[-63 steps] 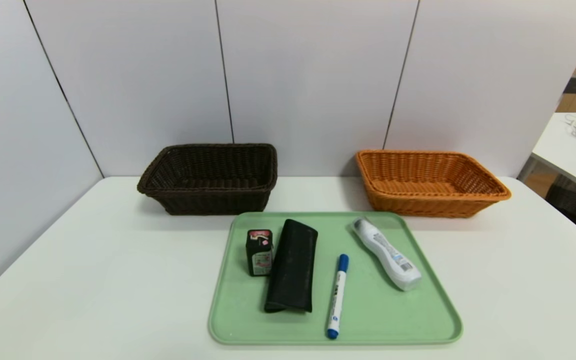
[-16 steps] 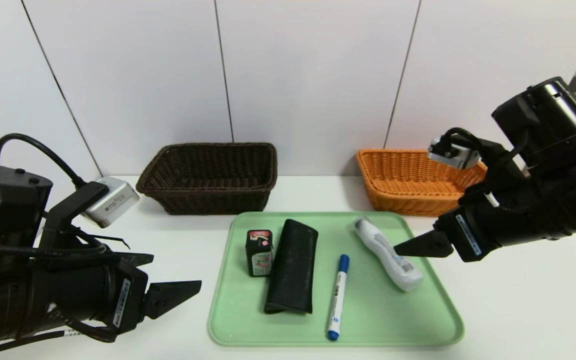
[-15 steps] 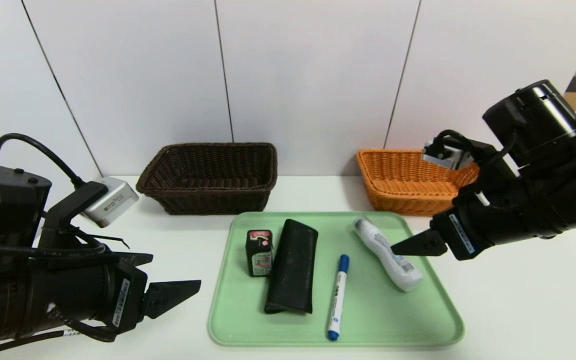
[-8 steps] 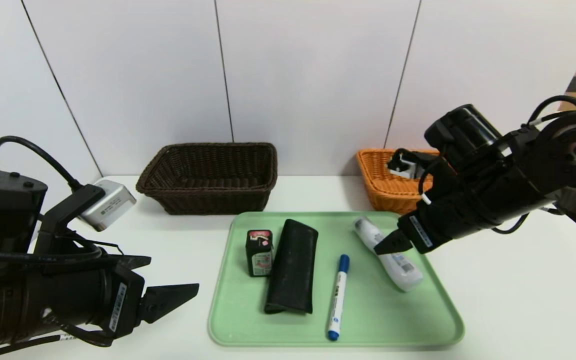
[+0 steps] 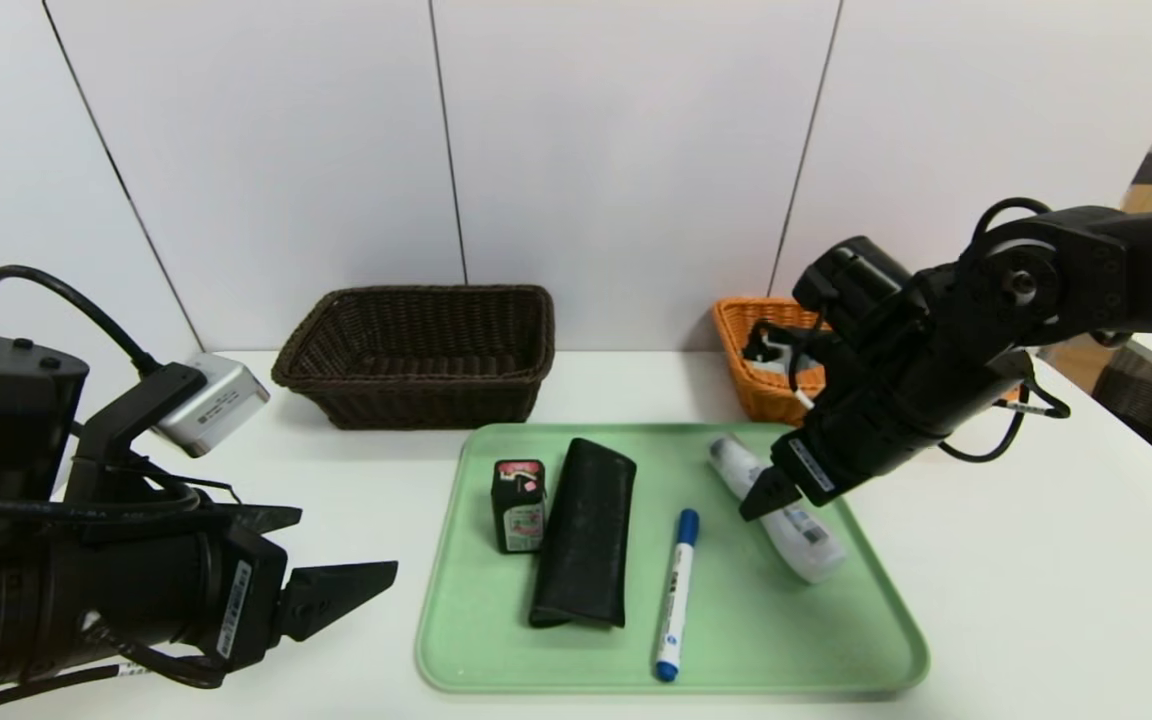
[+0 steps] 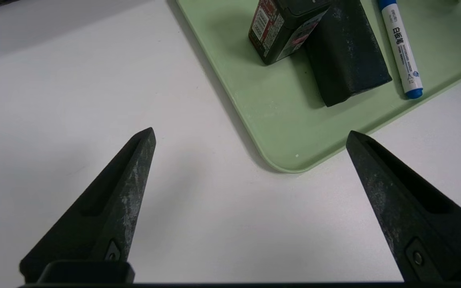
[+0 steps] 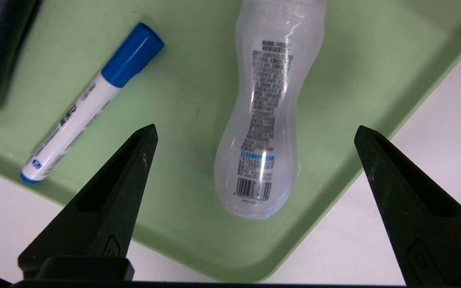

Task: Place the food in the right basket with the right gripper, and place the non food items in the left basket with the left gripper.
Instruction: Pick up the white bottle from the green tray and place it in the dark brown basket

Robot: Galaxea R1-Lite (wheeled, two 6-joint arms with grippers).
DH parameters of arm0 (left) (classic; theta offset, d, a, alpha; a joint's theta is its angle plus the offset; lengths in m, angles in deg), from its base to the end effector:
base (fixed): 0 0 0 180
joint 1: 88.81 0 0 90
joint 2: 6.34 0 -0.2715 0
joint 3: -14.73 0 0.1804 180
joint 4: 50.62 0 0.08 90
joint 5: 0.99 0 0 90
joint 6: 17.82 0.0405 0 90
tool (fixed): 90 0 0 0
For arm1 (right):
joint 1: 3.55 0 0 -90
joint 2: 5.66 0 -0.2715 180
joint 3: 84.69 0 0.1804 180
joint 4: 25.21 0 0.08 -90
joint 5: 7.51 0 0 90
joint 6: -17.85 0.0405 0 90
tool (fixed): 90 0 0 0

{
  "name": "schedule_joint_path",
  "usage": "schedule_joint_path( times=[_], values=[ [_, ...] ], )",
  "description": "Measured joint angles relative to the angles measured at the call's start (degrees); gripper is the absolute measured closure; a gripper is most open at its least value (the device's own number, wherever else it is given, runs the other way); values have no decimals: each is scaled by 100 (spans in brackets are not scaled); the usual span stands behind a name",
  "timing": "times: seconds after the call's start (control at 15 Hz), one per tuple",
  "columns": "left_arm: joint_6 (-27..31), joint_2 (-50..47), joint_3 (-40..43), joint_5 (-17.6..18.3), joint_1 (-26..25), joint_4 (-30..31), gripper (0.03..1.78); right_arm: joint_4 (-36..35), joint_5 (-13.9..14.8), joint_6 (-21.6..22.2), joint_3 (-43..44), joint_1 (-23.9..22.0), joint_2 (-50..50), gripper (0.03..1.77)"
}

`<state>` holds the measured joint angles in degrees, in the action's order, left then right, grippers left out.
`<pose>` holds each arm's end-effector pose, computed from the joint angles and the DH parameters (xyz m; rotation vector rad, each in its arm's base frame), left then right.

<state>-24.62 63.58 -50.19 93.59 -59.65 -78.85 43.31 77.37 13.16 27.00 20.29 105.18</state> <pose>0.1619 -0.0940 0.1733 0.0131 0.6073 -0.5366 0.2937 0.1337 0.1451 -0.2647 1.1593 0.4934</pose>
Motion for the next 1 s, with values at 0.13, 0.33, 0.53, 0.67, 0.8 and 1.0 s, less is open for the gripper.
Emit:
schedule_joint_path(
  times=[0.13,0.33,0.53,0.67,0.8,1.0],
  values=[
    [2,-9,0,0,0,0,12,1,-2,-6,96,-21,173,10],
    [0,-22,-4,0,2,0,12,17,0,-11,216,-61,410,10],
    [2,-50,-4,-2,2,0,12,28,22,-13,224,-59,551,10],
    [0,-88,-2,-2,2,0,12,113,173,-135,223,-61,612,10],
    [0,-113,7,-4,2,0,12,179,297,-319,218,-63,652,10],
    [-9,-151,18,-2,2,0,12,174,333,-328,229,-59,708,10]
  ],
)
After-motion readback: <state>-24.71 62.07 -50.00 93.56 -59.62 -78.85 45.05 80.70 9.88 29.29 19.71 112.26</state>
